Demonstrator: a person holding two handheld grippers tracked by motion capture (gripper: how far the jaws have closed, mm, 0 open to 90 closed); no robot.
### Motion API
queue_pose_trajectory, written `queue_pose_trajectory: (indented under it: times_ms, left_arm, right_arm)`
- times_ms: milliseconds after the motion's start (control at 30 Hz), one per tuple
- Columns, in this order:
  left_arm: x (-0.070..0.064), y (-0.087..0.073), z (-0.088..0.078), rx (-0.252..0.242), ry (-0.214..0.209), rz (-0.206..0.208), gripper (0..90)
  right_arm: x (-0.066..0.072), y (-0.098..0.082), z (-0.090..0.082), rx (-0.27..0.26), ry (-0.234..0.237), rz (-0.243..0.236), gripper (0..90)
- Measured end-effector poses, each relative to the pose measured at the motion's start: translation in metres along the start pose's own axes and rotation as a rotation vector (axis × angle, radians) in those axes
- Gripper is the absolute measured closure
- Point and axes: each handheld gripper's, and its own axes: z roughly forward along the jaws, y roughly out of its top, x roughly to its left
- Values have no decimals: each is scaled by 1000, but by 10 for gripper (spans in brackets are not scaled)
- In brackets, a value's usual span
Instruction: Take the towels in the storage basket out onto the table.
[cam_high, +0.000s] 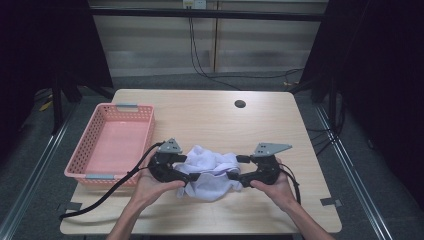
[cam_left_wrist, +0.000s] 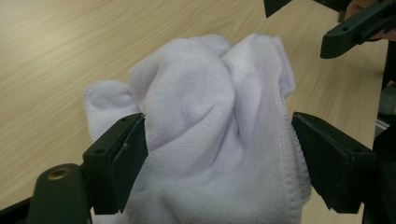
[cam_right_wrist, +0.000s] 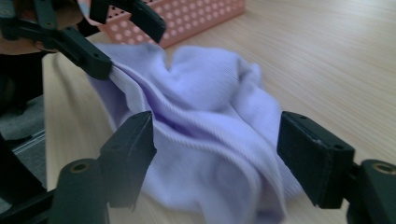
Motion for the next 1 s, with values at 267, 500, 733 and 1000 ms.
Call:
queue_pose_trajectory:
  times_ms: [267, 500, 733, 1000]
  left_arm:
    - [-12, -25, -21, -89, 4, -5, 452]
    - [-11, -42, -2, -18, -17, 0, 817]
    - [-25, -47, 12, 13, -118, 0, 838]
    - [-49, -61, 18, 67, -121, 45, 456]
  right_arm:
    - [4, 11, 31, 35, 24, -26, 497]
    - [6, 1, 43, 109, 94, -38, 822]
    - [17, -17, 17, 154, 141, -38, 862]
    - [9, -58, -15, 198, 70, 23, 861]
